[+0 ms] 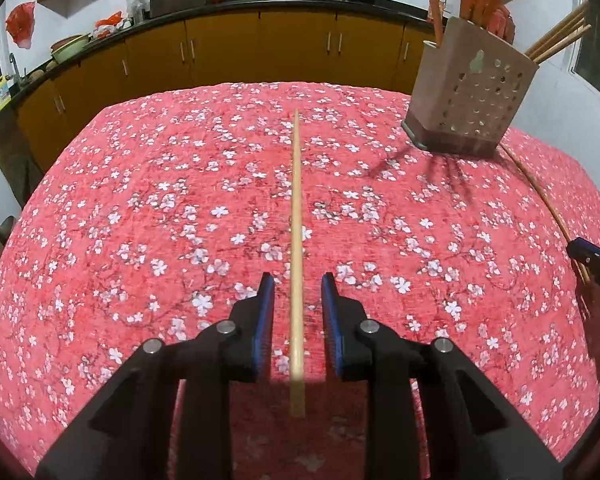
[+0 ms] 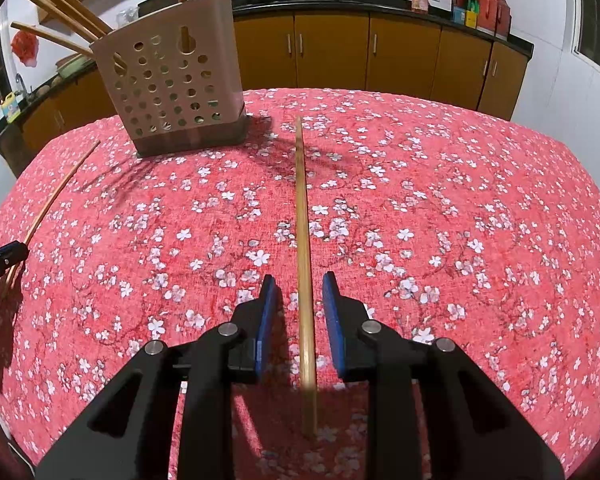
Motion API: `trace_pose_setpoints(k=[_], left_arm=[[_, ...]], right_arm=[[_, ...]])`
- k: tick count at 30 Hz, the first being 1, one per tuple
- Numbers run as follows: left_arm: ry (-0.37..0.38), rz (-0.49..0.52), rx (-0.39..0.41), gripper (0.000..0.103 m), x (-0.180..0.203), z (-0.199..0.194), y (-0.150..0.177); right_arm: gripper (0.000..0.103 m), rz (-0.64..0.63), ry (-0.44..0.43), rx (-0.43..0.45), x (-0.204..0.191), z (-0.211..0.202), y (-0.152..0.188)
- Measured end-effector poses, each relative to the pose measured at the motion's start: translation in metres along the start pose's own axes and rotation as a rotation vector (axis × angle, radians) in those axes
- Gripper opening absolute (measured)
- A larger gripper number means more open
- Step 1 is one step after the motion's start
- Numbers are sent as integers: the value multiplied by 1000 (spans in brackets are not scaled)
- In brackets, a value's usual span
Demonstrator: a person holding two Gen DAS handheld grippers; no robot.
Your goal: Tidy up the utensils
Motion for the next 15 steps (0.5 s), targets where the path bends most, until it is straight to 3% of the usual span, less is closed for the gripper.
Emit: trace_pose_setpoints(k=[7, 11, 15], left_arm=[[-44, 29, -1, 18, 9, 1, 1], [-42, 20, -2, 9, 10, 4, -4], [-31, 16, 0, 8, 12, 8, -12]], right_arm=[[24, 2, -2, 0, 1, 1, 1], [9, 18, -9, 2, 2, 1, 2], [8, 39, -17, 4, 4, 2, 0]])
Point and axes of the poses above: each gripper's, at about its wrist camera, not at the fingertips, and z roughly the way its jaws point, x to its right, y to its underside, the point moved 9 cm from there along z, roughly the way its jaws point, and after that the axes turned 9 degrees about -x, right-handed, at the moved point
